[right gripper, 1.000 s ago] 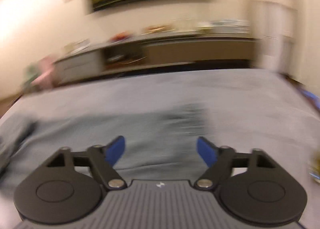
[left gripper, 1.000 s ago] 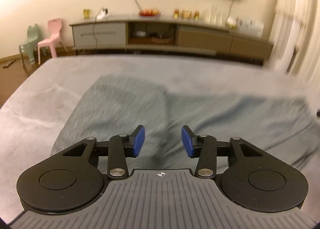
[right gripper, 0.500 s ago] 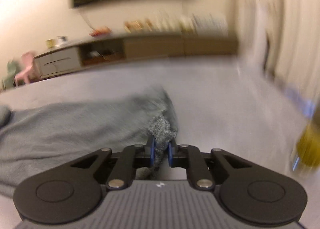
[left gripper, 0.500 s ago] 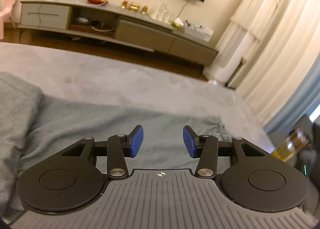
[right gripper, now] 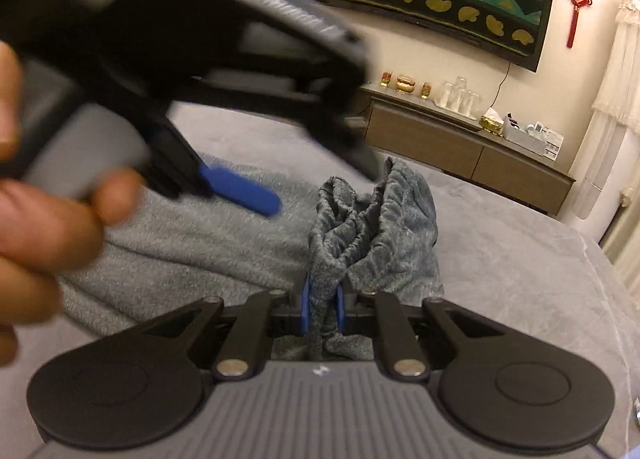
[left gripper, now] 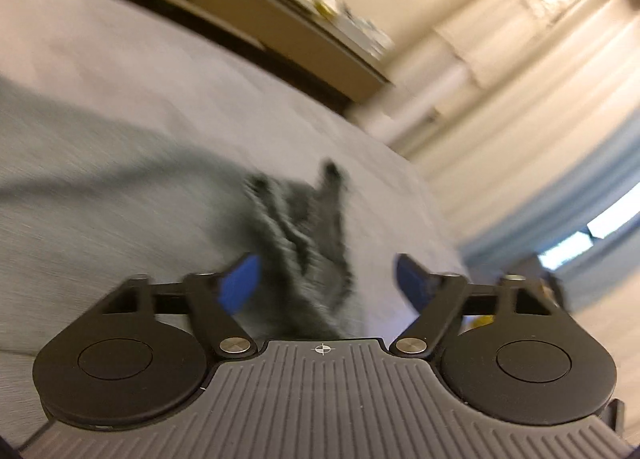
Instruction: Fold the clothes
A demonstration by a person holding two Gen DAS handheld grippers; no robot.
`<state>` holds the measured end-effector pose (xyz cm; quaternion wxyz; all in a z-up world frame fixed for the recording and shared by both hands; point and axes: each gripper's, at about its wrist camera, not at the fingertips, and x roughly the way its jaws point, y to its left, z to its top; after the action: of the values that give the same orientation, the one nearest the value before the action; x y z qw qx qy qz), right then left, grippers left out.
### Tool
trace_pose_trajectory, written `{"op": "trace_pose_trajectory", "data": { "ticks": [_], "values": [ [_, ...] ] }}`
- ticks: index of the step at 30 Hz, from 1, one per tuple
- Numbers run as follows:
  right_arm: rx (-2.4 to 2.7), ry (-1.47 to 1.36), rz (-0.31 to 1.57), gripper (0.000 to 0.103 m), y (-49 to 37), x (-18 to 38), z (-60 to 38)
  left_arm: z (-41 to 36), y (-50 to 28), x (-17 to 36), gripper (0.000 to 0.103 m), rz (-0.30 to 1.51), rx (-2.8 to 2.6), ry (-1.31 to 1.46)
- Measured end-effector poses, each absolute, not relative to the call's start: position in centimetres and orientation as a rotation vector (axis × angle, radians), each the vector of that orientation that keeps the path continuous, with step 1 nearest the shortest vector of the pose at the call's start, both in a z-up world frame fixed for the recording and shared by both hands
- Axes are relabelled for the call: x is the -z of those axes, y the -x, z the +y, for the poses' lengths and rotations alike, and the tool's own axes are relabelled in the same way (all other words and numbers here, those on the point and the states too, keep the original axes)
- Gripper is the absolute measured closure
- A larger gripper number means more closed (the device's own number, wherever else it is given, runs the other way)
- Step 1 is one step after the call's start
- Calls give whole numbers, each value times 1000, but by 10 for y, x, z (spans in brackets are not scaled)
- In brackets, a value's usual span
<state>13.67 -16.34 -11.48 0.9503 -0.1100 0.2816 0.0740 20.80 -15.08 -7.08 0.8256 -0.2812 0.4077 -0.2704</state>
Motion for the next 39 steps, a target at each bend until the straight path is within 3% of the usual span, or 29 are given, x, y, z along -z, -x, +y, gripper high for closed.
{"op": "trace_pose_trajectory", "data": {
  "ticks": [2, 4, 5, 6, 9, 12, 13, 14, 19, 22, 25, 27, 29, 30, 31, 33, 34, 35, 37, 39],
  "values": [
    [-163, 218, 581, 91, -139, 115, -165, -161, -216, 76, 26, 888, 561, 564],
    [-205, 205, 574, 91, -138, 113, -165, -172, -222, 77, 32, 903, 589, 524],
    [-217, 204, 570, 91, -137, 112, -164, -177, -225, 77, 51, 913, 602, 491],
    [-228, 203, 565, 91, -136, 110, -164, -182, -228, 76, 95, 928, 603, 445],
    [-258, 188, 569, 90, -137, 109, -168, -177, -228, 70, 99, 942, 565, 370],
    [-346, 154, 588, 70, -129, 101, -175, -157, -224, 62, 99, 916, 526, 343],
    [-371, 126, 604, 49, -126, 95, -179, -149, -224, 62, 99, 914, 488, 325],
    [-396, 99, 621, 40, -123, 90, -184, -141, -223, 63, 99, 912, 450, 307],
    [-380, -99, 693, 41, -135, 78, -222, -129, -222, 75, 99, 942, 409, 282],
    [-270, -275, 759, 43, -153, 88, -254, -128, -215, 75, 96, 932, 382, 249],
    [-226, -434, 791, 43, -165, 103, -274, -128, -207, 75, 77, 922, 354, 216],
    [-227, -491, 805, 43, -169, 112, -276, -128, -202, 76, 51, 915, 335, 194],
    [-227, -499, 817, 43, -174, 119, -272, -128, -197, 76, 46, 908, 317, 172],
    [-225, -490, 825, 43, -178, 121, -268, -128, -195, 76, 51, 904, 308, 162],
    [-221, -464, 835, 48, -180, 124, -262, -128, -193, 76, 54, 901, 298, 151],
    [-221, -405, 843, 69, -179, 126, -253, -126, -189, 74, 55, 894, 282, 139],
    [-221, -375, 848, 85, -179, 128, -248, -122, -189, 69, 56, 891, 277, 154],
    [-215, -359, 842, 89, -176, 127, -246, -118, -188, 65, 58, 887, 272, 169],
    [-208, -282, 796, 94, -168, 119, -241, -111, -187, 47, 54, 844, 266, 185],
    [-209, -175, 716, 94, -159, 107, -228, -112, -187, 25, 38, 800, 302, 186]
  ]
}}
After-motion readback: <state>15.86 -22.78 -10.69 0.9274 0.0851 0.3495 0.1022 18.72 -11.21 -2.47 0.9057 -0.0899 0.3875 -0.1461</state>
